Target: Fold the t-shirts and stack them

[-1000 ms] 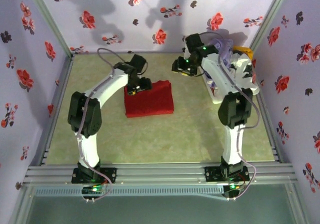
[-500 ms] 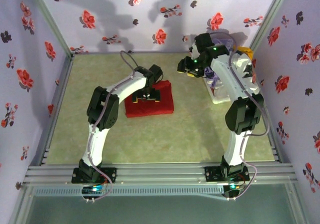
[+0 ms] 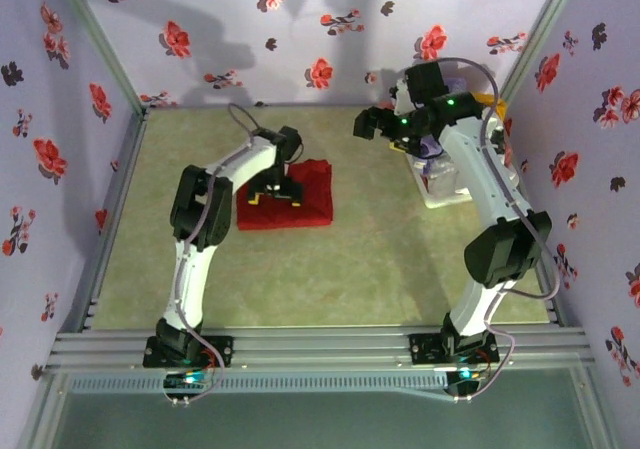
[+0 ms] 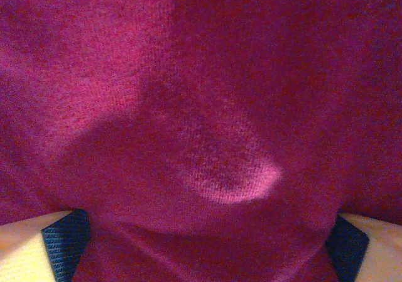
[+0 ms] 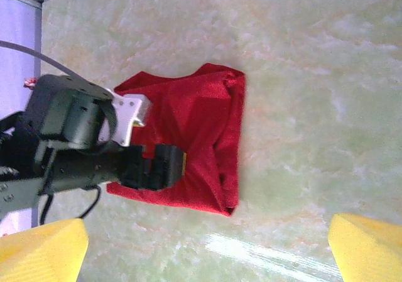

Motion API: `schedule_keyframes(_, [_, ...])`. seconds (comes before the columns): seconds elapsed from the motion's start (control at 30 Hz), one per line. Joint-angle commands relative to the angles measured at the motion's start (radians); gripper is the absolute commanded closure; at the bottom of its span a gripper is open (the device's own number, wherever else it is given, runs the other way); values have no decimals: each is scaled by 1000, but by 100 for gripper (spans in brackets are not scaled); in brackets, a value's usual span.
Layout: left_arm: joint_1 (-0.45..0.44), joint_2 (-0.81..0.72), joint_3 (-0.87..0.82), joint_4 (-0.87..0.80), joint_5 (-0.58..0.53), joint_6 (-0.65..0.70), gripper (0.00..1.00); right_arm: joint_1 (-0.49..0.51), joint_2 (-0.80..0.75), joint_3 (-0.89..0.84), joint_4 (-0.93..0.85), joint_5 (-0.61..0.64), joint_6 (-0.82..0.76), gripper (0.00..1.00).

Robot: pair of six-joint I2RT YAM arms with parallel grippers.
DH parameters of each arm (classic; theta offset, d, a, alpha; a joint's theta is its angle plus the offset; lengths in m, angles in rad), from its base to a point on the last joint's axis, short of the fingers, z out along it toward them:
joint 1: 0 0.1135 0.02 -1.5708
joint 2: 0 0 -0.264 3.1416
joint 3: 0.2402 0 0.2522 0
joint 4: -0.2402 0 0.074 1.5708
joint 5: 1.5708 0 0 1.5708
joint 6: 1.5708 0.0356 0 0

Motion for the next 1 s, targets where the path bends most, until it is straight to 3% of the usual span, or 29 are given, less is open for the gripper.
schedule_keyframes(0.0, [92,33,39,-82,-105,141,1,-6,-40,-27,-12,16,4,1])
schedule_keyframes(0.13, [163,31,110,-127,-206,218,1,-5,-77,-61,-12,13,8,1])
schedule_keyframes(0.3, [138,-67,168,-153,-258,212,1,-7,-129,-132,8,17,14,1])
schedule_keyframes(0.53, [97,-170,47,-74,-89,18,1,-7,-159,-177,43,-10,38,1])
schedule_keyframes(0.83, [80,-159,-136,67,-12,-151,1,-7,-170,-170,17,-13,24,1])
schedule_keyframes(0.97, [83,-125,-160,91,7,-161,1,-7,-172,-177,14,-14,23,1])
